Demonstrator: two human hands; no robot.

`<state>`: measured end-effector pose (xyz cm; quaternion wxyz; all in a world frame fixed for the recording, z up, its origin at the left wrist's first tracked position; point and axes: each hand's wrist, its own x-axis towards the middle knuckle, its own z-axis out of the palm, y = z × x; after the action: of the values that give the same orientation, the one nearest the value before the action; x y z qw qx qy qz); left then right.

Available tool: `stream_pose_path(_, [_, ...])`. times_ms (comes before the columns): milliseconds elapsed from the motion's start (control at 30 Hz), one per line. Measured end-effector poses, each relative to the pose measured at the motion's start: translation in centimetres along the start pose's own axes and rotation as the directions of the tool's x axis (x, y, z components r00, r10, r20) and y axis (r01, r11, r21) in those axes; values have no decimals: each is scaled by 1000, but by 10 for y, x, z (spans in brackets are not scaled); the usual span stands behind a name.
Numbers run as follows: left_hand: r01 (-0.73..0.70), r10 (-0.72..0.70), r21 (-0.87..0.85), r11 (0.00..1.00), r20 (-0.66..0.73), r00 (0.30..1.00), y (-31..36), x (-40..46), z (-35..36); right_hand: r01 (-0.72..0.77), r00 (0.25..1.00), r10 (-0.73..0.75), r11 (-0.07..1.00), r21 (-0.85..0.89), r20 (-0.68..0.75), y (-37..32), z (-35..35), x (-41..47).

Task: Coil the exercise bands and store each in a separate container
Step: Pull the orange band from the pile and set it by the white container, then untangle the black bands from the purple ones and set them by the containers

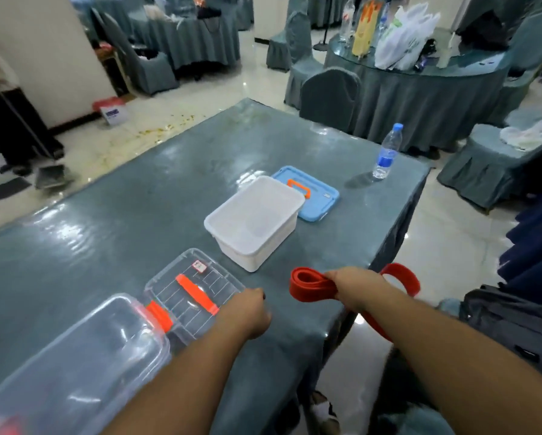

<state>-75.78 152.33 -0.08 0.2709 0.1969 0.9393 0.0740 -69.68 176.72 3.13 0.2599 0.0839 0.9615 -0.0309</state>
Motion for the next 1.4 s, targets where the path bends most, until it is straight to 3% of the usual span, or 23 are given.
stream_pose_path(167, [172,-175,-108,979,-21,984,19,17,-7,226,974,-226,967,-118,14,17,-27,62])
stream_pose_path(333, [310,-319,-200,930,-16,948,31,21,1,404,909,-417,868,-289,21,21,-36,106])
stream_pose_path(567, [420,-429,-256,871,23,903,30,22,15,521,824,-566,746,-414,16,12,-18,151])
stream_pose_path(700, [450,-453,-284,847,60,890,30,24,25,548,800,-599,709,-444,32,4,9,171])
stream_pose_path(967, [510,-496,-294,808,127,859,28,19,44,526,821,-571,755,-392,0,-5,40,174])
stream_pose_path(1233, [537,-534,-320,781,103,839,28,6,41,597,793,-583,683,-420,179,-9,25,159])
stream_pose_path(1400, [562,-574,-357,746,81,815,20,-24,42,629,764,-625,664,-404,164,-24,24,140])
